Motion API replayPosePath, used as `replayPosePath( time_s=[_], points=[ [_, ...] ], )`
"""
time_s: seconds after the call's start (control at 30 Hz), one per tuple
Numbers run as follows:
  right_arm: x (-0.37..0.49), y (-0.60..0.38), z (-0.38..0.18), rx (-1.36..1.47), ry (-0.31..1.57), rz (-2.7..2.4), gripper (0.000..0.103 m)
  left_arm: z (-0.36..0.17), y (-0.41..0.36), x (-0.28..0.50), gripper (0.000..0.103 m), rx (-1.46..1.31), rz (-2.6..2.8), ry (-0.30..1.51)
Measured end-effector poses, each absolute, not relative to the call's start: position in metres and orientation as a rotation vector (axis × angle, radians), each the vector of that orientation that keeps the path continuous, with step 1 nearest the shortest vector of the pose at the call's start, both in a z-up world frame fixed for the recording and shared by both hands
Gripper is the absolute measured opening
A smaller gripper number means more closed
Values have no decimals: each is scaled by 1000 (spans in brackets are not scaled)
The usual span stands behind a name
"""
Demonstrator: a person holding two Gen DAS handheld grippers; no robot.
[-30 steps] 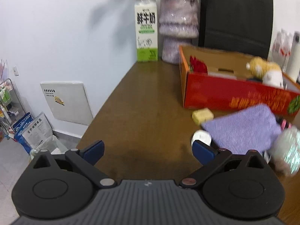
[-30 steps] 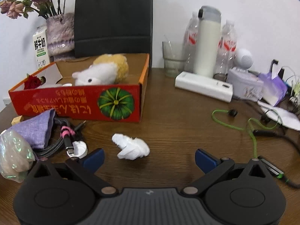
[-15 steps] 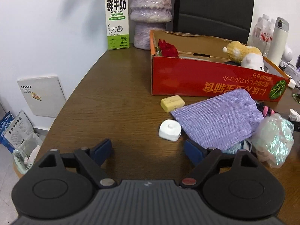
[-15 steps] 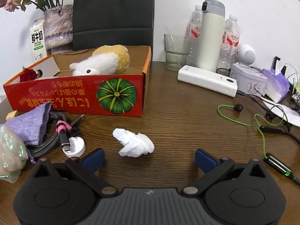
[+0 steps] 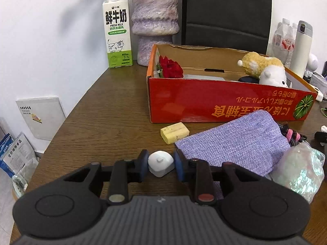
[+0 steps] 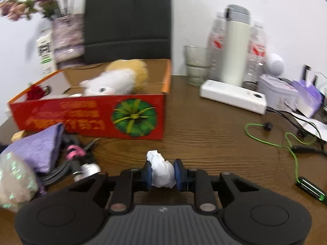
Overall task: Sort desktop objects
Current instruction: 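Drop the white cap and tissue into the cardboard box, open both grippers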
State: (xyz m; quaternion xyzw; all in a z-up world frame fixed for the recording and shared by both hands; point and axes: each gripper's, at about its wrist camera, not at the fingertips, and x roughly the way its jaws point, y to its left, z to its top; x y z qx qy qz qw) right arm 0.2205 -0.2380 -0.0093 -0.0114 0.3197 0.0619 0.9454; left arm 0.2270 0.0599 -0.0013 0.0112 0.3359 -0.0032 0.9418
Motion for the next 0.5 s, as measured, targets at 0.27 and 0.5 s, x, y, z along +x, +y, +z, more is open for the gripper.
replayPosePath(
  time_s=[0.27,0.5],
  points=[
    [210,-237,-2,-9,600,150,19,0,66,221,28,-12,5,658],
    [199,-235,12,15,526,176,19,13,84,214,28,-126,55,593]
  ],
)
